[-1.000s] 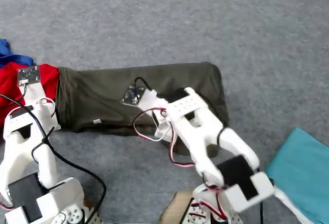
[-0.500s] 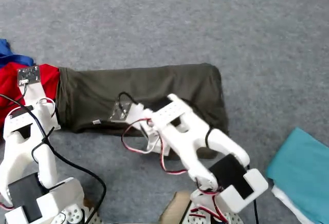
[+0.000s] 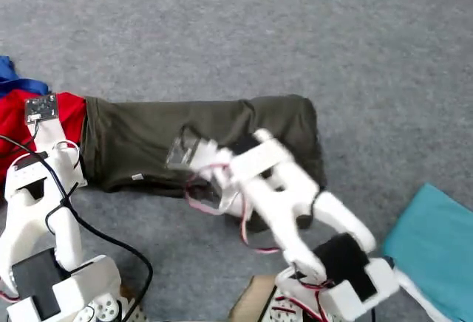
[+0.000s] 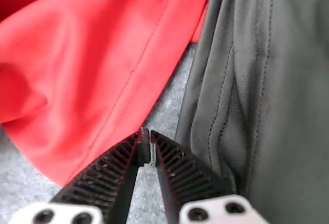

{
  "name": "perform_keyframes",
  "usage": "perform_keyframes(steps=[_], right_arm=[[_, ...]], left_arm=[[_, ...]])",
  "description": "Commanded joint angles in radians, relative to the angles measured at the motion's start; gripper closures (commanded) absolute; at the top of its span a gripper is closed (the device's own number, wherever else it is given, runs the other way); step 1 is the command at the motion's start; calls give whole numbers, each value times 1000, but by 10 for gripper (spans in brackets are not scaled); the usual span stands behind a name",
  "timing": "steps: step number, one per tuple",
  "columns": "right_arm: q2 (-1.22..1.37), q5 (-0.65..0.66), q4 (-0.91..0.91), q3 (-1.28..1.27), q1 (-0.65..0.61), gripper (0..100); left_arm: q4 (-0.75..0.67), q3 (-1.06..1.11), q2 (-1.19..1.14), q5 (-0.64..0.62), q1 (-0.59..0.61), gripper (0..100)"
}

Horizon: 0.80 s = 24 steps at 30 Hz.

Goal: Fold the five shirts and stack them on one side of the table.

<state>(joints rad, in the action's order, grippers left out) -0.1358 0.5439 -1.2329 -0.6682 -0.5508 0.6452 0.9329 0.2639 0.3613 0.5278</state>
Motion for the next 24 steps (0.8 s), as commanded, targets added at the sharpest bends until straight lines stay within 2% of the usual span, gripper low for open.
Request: perform_keyframes(steps=[1, 6, 15, 24], right_arm=[[-58, 52, -46, 183, 136, 994], [74, 83, -20, 328, 214, 993], [427, 83, 23, 469, 228, 993], [326, 84, -130, 455, 222, 994]], left_arm=[[-17, -6, 28, -9, -2, 981], [-17, -6, 28, -9, -2, 981], [-17, -6, 27, -9, -2, 981], [-17, -6, 27, -8, -2, 981]])
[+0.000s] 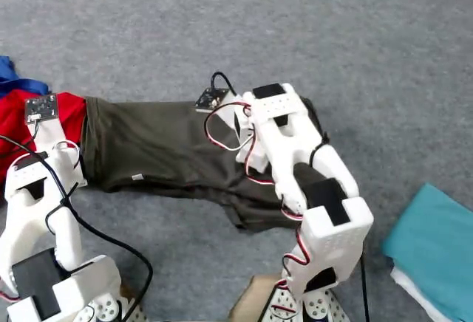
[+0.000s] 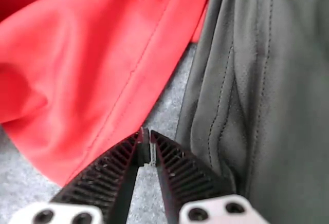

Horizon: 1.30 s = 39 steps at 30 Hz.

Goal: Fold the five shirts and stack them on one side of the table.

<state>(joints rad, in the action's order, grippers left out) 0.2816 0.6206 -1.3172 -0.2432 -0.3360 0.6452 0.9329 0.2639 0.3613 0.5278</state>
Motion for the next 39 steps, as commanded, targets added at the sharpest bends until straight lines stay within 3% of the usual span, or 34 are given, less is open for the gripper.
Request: perform_keyframes(steps=[1, 26, 32, 39], right_arm=[[-113, 8, -58, 15, 2, 994], [-472, -68, 31, -576, -271, 994], [-552, -51, -51, -449, -163, 994], [-564, 97, -83, -341, 54, 994]], left_arm=[[-17, -6, 28, -8, -2, 981], [-17, -6, 28, -8, -3, 981], [-17, -8, 28, -8, -3, 981], [-17, -8, 28, -8, -3, 981]])
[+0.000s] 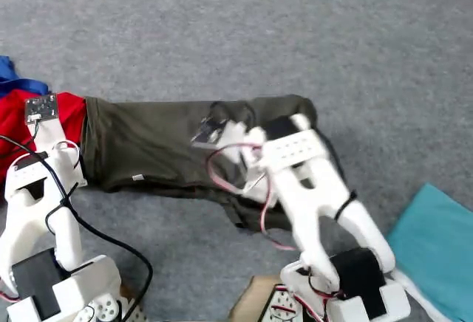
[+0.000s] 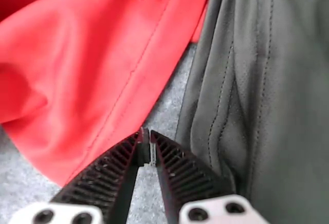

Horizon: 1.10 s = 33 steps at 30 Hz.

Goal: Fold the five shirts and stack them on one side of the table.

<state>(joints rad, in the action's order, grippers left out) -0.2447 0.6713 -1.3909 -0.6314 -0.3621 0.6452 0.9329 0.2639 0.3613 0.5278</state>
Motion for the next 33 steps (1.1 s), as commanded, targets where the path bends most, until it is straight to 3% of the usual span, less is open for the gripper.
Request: perform_keyframes(steps=[1, 9, 17, 28, 33], right_arm=[[-38, 57, -9, 45, 108, 994], [-59, 63, 9, 65, 216, 994], [108, 57, 258, -12, 213, 994], [105, 49, 264, -137, 206, 994], [30, 43, 262, -291, 124, 994]], left_arm=[[-17, -8, 28, -8, -3, 981], [-17, -8, 27, -8, -3, 981], [-17, -6, 21, -9, -3, 981], [-17, -6, 21, -9, -3, 981], [-17, -5, 21, -8, -17, 981]])
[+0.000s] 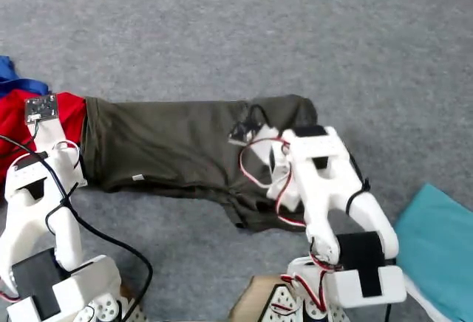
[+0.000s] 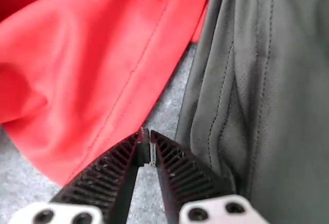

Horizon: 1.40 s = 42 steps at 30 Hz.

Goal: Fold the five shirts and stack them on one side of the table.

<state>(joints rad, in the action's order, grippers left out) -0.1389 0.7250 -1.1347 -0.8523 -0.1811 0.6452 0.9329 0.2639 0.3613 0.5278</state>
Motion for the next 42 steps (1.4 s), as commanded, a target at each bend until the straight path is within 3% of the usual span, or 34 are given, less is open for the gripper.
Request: perform_keyframes(steps=[1, 7, 17, 25, 29, 32, 36, 42], right_arm=[[-105, -12, 6, -110, -87, 994], [-289, -69, 14, -242, -202, 994], [-329, 29, -149, 104, -5, 994], [47, 43, 95, 286, 137, 993], [297, 5, 104, 492, 182, 993], [472, 3, 98, 656, 223, 993], [631, 3, 91, 866, 274, 993], [763, 9, -20, 1159, 289, 993]], left_arm=[[-17, -5, 21, -6, -18, 981], [-17, -5, 21, -6, -18, 981], [-17, -6, 21, -6, -18, 981], [12, -46, 36, -31, -31, 981], [230, -236, 94, -69, -58, 981], [318, -318, 108, -94, -153, 981], [241, -275, 27, -103, -270, 981], [169, -310, -243, -103, -272, 981]])
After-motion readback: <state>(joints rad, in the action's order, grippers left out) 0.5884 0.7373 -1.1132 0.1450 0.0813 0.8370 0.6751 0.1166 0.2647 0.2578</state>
